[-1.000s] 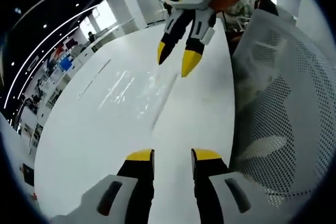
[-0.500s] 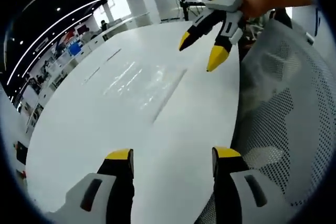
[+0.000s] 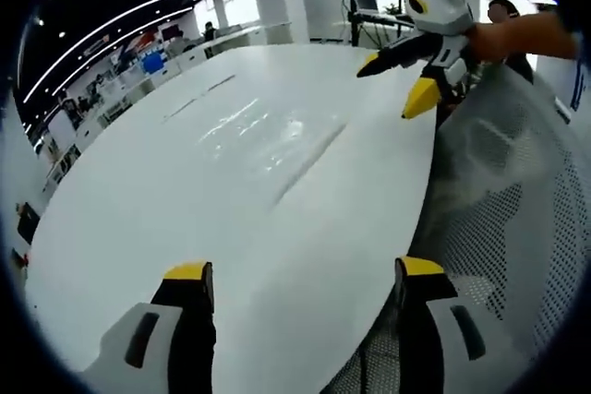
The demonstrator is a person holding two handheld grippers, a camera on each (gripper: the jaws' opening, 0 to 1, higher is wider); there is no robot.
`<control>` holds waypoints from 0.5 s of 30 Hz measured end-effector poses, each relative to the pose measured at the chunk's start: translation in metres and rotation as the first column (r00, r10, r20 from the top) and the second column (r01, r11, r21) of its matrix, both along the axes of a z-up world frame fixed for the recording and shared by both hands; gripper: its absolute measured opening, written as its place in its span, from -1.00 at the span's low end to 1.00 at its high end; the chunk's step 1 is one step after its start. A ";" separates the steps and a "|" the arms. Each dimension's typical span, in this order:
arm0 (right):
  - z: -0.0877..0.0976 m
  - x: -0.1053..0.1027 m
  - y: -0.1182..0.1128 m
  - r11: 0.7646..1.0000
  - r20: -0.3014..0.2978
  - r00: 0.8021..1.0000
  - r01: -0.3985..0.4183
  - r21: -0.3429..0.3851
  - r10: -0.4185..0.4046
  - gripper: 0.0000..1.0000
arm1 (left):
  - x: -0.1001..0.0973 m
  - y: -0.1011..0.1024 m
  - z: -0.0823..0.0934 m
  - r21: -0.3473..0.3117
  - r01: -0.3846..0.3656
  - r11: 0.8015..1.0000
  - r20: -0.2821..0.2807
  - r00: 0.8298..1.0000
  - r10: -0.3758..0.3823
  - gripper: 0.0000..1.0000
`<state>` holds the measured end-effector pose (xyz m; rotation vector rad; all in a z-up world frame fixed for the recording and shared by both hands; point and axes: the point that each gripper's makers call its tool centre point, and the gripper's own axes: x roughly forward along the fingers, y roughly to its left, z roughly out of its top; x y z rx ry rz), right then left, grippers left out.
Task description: Open the resealable bag by pulling the two sides of the seal apart until the entire bag opening is separated and visibly accessible.
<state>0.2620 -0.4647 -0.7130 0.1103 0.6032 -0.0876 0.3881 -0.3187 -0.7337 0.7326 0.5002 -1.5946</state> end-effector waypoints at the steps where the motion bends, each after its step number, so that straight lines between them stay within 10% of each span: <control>1: 0.002 0.001 0.000 1.000 0.009 1.000 0.020 0.010 -0.020 0.87 | 0.002 -0.002 0.005 -0.022 -0.025 0.999 -0.008 1.000 0.025 0.72; 15: -0.003 -0.004 0.002 0.996 0.000 0.996 0.094 0.011 -0.094 0.99 | -0.001 0.008 -0.001 -0.004 -0.101 0.995 -0.075 0.992 0.100 0.99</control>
